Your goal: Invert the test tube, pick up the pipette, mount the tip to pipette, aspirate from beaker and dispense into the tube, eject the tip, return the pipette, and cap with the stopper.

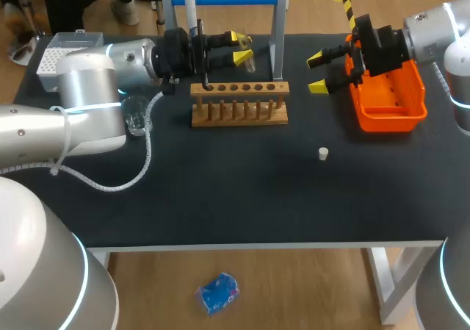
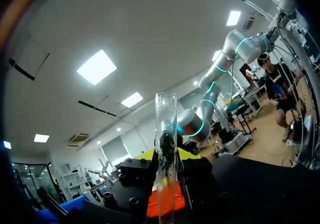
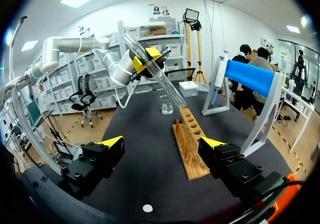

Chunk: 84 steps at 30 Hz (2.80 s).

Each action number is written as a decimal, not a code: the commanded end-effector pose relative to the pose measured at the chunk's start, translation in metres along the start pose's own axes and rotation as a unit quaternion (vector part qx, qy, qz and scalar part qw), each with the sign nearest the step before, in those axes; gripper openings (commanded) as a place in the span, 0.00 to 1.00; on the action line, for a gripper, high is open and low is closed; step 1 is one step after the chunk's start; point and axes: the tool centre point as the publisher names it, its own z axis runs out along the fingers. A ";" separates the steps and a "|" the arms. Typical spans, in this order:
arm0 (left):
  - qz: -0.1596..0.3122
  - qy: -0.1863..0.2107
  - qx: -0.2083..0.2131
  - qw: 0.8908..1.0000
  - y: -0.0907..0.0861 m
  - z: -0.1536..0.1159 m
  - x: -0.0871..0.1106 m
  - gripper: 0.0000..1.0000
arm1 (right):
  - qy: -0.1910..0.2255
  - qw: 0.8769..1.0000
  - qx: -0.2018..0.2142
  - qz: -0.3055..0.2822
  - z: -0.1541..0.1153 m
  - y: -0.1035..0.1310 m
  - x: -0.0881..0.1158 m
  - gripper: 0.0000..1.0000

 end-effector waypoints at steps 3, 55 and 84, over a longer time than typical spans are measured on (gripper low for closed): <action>-0.055 0.005 -0.048 0.997 0.003 0.002 -0.006 0.00 | 0.000 1.000 0.001 0.000 0.000 0.000 0.000 1.00; -0.186 0.024 -0.134 0.973 0.066 0.008 -0.036 0.00 | 0.000 1.000 0.001 0.000 0.000 0.000 0.000 1.00; -0.242 0.004 -0.127 0.962 0.090 0.010 -0.038 0.00 | 0.000 1.000 0.001 0.000 0.000 0.000 0.000 1.00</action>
